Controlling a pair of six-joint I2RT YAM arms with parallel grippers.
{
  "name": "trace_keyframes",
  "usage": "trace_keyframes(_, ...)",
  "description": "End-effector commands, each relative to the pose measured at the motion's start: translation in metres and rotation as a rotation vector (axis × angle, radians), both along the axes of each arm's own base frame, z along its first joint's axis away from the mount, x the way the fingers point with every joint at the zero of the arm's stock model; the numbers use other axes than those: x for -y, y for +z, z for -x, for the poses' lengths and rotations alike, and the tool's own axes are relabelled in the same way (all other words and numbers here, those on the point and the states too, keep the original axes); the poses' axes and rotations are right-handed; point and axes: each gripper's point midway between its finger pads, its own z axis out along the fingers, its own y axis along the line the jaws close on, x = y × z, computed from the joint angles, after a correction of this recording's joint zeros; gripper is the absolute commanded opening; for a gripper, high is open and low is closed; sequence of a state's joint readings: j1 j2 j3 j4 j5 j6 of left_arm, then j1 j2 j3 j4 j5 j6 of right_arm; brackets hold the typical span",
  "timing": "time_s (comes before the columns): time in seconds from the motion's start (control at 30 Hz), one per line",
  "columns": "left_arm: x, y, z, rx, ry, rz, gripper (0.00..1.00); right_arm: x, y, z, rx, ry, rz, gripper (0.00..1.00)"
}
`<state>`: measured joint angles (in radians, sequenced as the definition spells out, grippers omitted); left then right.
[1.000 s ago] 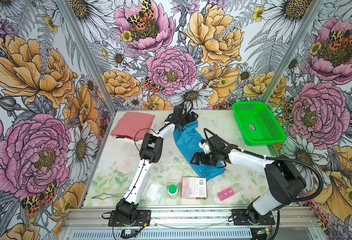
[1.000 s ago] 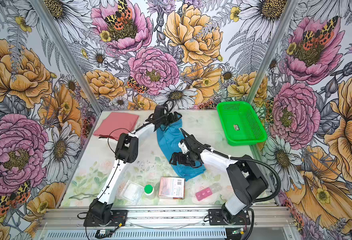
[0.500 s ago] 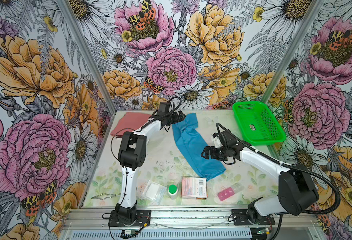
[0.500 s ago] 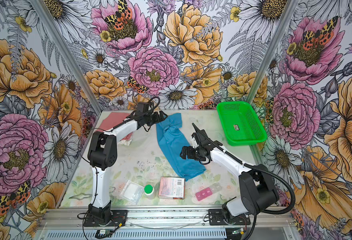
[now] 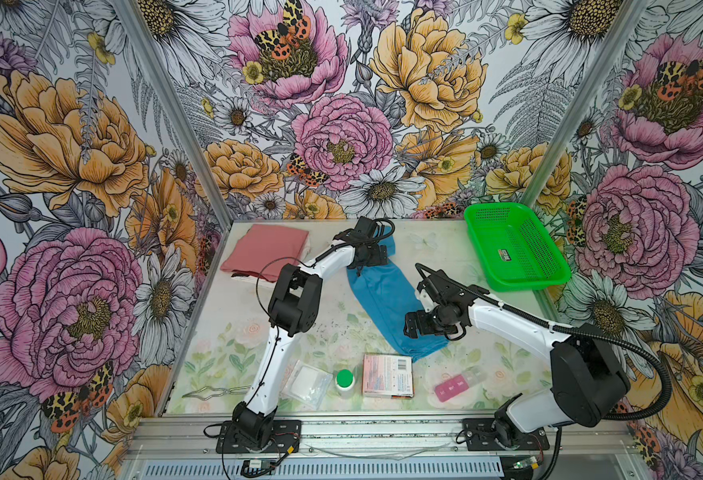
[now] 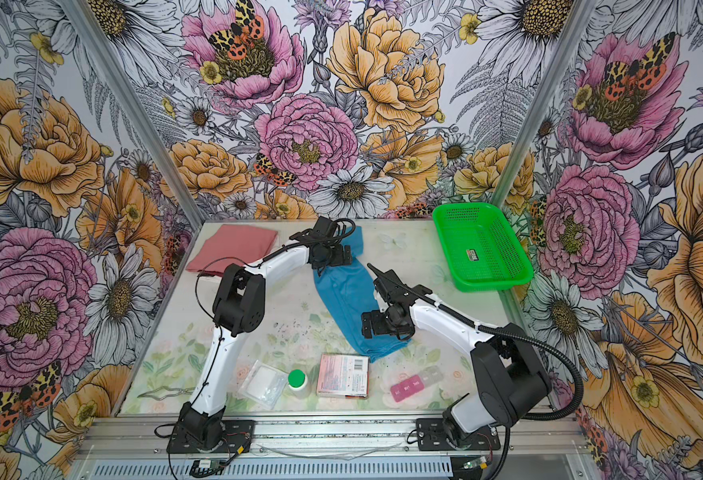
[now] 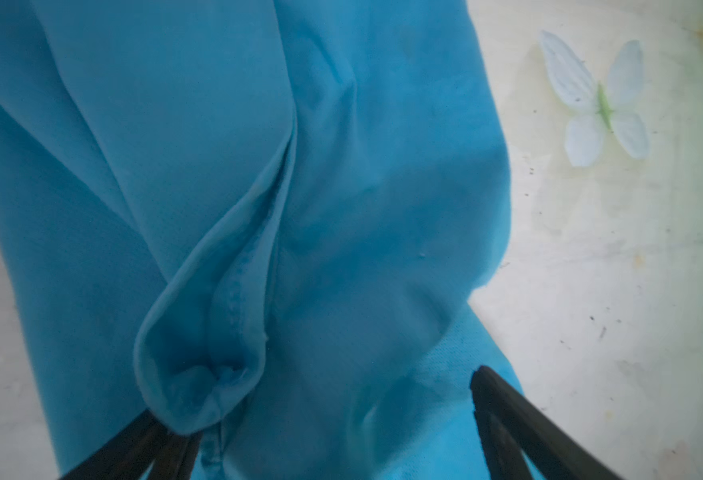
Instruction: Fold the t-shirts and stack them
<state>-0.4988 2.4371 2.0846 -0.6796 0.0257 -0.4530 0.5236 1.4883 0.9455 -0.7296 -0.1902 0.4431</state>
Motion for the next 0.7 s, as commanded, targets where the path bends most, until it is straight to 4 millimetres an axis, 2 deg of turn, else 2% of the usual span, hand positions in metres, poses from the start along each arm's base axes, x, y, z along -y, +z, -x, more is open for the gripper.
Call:
trace_keyframes(0.0, -0.020, -0.002, -0.012, 0.008, 0.057, -0.073, 0.99, 0.005, -0.002, -0.001, 0.012, 0.005, 0.034, 1.00)
trace_keyframes(0.3, -0.003, -0.009, -0.066, 0.049, 0.024, 0.083, 0.99, 0.004, -0.026, 0.007, -0.058, 0.042, 0.051, 1.00)
trace_keyframes(0.5, 0.003, -0.013, -0.095, 0.084, 0.028, 0.221, 0.99, -0.010, -0.046, 0.008, -0.127, 0.084, 0.027, 1.00)
trace_keyframes(0.6, 0.006, 0.007, -0.105, 0.137, -0.003, 0.282, 0.99, -0.026, -0.054, 0.009, -0.151, 0.122, 0.015, 1.00)
trace_keyframes(0.67, 0.006, 0.037, -0.110, 0.203, -0.039, 0.312, 0.99, -0.041, -0.054, 0.010, -0.155, 0.154, 0.001, 0.99)
